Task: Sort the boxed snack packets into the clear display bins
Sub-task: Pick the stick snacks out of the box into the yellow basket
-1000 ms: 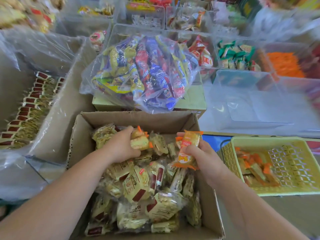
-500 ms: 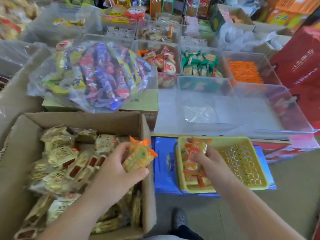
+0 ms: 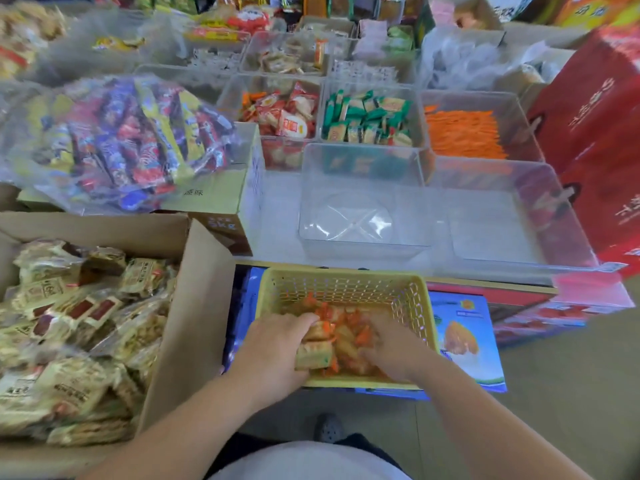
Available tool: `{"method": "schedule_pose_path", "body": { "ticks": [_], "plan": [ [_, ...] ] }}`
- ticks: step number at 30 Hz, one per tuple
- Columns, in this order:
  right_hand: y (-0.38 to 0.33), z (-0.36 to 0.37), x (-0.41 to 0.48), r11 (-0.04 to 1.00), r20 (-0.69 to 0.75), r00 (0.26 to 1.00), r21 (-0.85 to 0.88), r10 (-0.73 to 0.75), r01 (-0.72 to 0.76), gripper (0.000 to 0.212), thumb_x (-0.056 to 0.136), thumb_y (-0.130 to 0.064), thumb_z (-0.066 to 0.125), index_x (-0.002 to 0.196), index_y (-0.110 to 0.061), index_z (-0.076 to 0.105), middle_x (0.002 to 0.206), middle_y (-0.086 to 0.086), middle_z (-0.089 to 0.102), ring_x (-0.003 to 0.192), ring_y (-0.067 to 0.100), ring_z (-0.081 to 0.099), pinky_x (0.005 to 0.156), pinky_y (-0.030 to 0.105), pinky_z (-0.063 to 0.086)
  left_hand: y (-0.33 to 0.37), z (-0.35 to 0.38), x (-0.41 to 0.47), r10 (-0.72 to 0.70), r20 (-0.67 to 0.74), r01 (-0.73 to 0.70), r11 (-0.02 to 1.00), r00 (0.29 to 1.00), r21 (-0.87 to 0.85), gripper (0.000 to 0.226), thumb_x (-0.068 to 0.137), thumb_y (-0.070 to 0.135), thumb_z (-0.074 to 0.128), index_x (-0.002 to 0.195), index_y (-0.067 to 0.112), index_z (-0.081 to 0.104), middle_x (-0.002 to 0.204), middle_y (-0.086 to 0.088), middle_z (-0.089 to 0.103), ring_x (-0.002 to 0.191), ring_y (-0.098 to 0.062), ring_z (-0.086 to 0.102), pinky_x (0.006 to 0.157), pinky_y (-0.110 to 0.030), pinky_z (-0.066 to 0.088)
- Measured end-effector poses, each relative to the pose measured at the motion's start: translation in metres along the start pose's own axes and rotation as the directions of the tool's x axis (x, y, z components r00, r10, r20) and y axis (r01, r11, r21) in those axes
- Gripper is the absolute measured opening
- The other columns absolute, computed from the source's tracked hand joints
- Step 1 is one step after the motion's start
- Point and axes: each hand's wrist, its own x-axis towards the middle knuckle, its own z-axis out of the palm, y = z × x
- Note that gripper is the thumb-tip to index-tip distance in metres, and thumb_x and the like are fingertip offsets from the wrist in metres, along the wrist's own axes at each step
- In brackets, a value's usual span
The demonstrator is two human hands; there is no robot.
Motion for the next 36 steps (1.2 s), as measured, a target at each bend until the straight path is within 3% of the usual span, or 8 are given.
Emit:
{"method": "schedule_pose_path", "body": {
  "ticks": [5,8,12,16,20,24,31,36],
  "plan": [
    [0.009,-0.001,-0.002,1.0,-0.018,1.0,-0.023,0.003,-0.003,0.05,0.094,-0.038,0.062,0.141,-0.027,0.052,0.142,0.005,0.049,0.123,0.025,0.056,0.105,0.033,0.042,0.003,0.007,0.013,0.0,0.075,-0.004,0.998,0.997,0.061,0.098,0.084,0.064,0.069,0.162,0.032,0.02,0.16,0.003,0.038,0.145,-0.021,0.034,0.121,-0.036,0.025],
    [-0.001,-0.004,-0.003,0.998,-0.094,0.994,-0.005,-0.059,0.059,0.047,0.094,-0.039,0.061,0.139,-0.024,0.057,0.136,0.003,0.057,0.124,0.021,0.055,0.103,0.029,0.041,0.003,0.001,0.006,0.045,0.03,-0.046,0.998,0.999,0.045,0.082,0.087,0.061,0.068,0.156,0.025,0.041,0.161,-0.002,0.038,0.147,-0.023,0.034,0.122,-0.033,0.022],
    [-0.037,0.004,0.0,0.973,-0.227,0.953,0.063,-0.202,0.222,0.036,0.092,-0.034,0.065,0.128,-0.027,0.063,0.12,-0.012,0.058,0.117,0.009,0.053,0.097,0.023,0.038,-0.009,-0.021,-0.027,0.052,-0.185,-0.046,0.998,0.981,0.037,0.055,0.082,0.047,0.081,0.127,0.017,0.071,0.134,-0.005,0.063,0.124,-0.029,0.059,0.108,-0.04,0.043],
    [-0.1,0.025,0.003,0.9,-0.287,0.876,0.085,-0.388,0.427,0.031,0.091,-0.037,0.068,0.121,-0.032,0.065,0.113,-0.02,0.057,0.112,0.001,0.05,0.093,0.014,0.035,-0.067,-0.058,-0.074,-0.207,-0.456,0.222,0.975,0.865,-0.02,0.047,0.082,0.041,0.081,0.123,0.018,0.071,0.126,-0.003,0.064,0.118,-0.025,0.056,0.1,-0.04,0.044],
    [-0.173,0.056,0.007,0.812,-0.231,0.796,0.04,-0.559,0.582,0.032,0.092,-0.041,0.066,0.123,-0.033,0.064,0.118,-0.021,0.056,0.115,0.0,0.048,0.097,0.009,0.035,-0.159,-0.089,-0.121,-0.574,-0.407,0.601,0.796,0.711,-0.072,0.061,0.086,0.048,0.074,0.138,0.021,0.058,0.134,-0.007,0.059,0.125,-0.03,0.051,0.103,-0.045,0.043],
    [-0.239,0.089,0.02,0.751,-0.168,0.736,-0.049,-0.656,0.658,0.034,0.094,-0.045,0.063,0.126,-0.032,0.063,0.12,-0.02,0.052,0.117,-0.003,0.042,0.098,0.008,0.03,-0.249,-0.102,-0.147,-0.65,-0.391,0.647,0.746,0.652,-0.162,0.065,0.085,0.046,0.077,0.139,0.016,0.057,0.132,-0.014,0.059,0.121,-0.035,0.054,0.102,-0.046,0.046],
    [-0.329,0.152,0.063,0.851,-0.074,0.85,-0.117,-0.522,0.513,0.055,0.095,-0.057,0.056,0.145,-0.036,0.046,0.147,-0.015,0.045,0.139,0.008,0.035,0.114,0.025,0.031,-0.385,-0.127,-0.103,-0.65,-0.271,0.579,0.758,0.71,-0.301,0.085,0.078,0.055,0.079,0.146,0.019,0.045,0.145,-0.012,0.046,0.131,-0.035,0.049,0.109,-0.045,0.043],
    [-0.353,0.184,0.079,0.928,0.006,0.941,-0.166,-0.338,0.334,0.068,0.094,-0.065,0.05,0.153,-0.036,0.035,0.159,-0.01,0.034,0.148,0.013,0.025,0.12,0.032,0.023,-0.436,-0.131,-0.057,-0.588,-0.138,0.527,0.789,0.797,-0.318,0.116,0.08,0.058,0.078,0.164,0.021,0.008,0.172,-0.008,-0.003,0.156,-0.033,0.017,0.125,-0.046,0.025]
  ]
}}
